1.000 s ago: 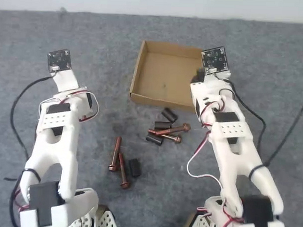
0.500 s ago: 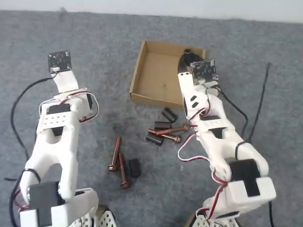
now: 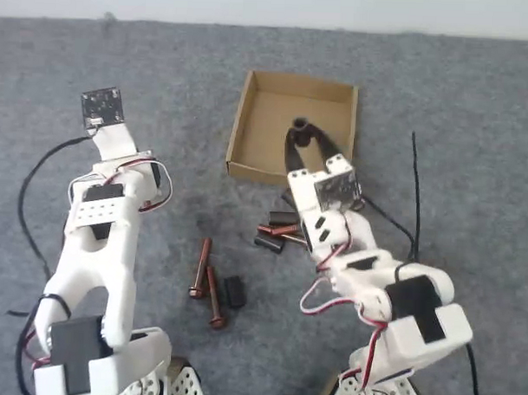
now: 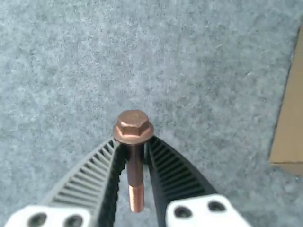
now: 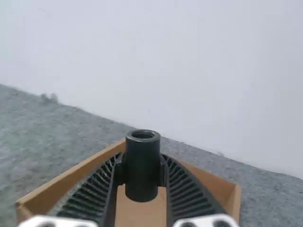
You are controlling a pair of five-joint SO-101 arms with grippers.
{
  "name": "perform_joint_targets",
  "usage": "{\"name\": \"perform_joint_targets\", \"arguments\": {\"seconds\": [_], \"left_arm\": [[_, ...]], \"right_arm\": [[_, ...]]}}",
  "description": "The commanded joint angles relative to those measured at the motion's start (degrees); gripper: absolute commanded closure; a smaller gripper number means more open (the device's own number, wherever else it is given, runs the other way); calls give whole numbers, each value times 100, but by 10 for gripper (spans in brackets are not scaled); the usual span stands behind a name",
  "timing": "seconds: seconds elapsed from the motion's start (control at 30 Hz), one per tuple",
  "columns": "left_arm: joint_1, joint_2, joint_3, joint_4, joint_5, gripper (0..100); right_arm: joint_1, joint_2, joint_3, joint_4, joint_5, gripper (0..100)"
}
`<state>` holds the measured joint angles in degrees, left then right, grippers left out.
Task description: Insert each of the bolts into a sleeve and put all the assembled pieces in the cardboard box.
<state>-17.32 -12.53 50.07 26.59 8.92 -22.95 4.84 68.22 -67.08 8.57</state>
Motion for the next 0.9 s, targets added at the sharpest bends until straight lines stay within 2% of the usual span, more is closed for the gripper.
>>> {"name": "perform_joint_targets", "arguments": {"seconds": [0.0, 0.2, 0.6, 0.87], "left_arm": [[18, -360, -75, -158, 18, 988], [18, -360, -75, -167, 18, 988], [18, -360, -75, -167, 18, 988], [88, -360, -75, -167, 18, 988]], "right_arm": [[-136, -708, 378, -171, -53, 992], [-145, -1464, 1116, -127, -721, 992], [-127, -2633, 2444, -145, -1407, 992], [-4, -2967, 2725, 127, -1538, 992]]}}
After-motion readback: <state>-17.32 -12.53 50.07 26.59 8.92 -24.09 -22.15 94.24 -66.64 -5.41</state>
